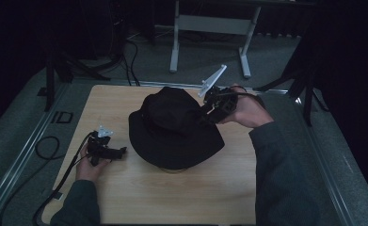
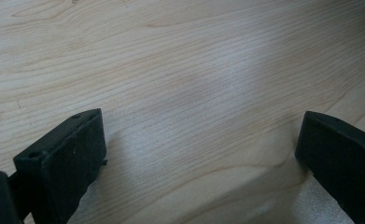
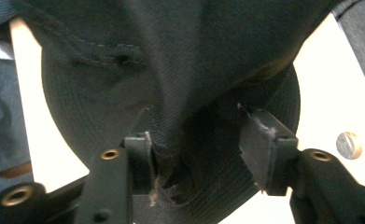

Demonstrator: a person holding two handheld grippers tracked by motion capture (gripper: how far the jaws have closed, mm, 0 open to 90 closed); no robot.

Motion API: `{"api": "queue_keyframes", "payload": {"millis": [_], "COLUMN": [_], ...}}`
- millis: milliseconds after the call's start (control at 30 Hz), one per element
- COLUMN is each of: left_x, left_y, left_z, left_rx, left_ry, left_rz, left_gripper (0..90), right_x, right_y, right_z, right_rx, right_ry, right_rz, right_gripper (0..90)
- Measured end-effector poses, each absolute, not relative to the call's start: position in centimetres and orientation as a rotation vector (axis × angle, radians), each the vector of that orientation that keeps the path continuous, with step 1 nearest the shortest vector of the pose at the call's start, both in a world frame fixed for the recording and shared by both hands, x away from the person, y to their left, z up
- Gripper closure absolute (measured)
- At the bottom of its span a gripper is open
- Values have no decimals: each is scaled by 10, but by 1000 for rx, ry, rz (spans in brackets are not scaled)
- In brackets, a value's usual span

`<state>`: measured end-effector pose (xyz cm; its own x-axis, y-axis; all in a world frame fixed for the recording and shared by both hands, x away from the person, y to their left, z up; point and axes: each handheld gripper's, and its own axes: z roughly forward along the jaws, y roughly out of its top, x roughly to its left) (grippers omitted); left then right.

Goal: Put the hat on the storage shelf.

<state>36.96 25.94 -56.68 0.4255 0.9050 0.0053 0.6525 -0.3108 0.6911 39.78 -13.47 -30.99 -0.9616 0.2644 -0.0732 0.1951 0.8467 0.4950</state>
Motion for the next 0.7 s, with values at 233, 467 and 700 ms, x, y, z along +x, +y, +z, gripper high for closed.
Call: {"api": "queue_keyframes", "payload": {"millis": [233, 467, 700], "left_x": [370, 370, 370], "left_y": [260, 260, 259], "left_z": [-567, -567, -567], "left_rx": [2069, 2069, 2068], "left_ry": [1310, 1309, 1310], "left_rz": [530, 531, 531], "left_gripper": [20, 20, 20], "right_x": [399, 400, 397], "right_y": [-131, -135, -148], "right_z": [-314, -312, -312], "right_rx": [404, 476, 491], "right_ry": [2844, 2799, 2781], "right_rz": [703, 734, 741], "right_gripper": [418, 284, 201]}}
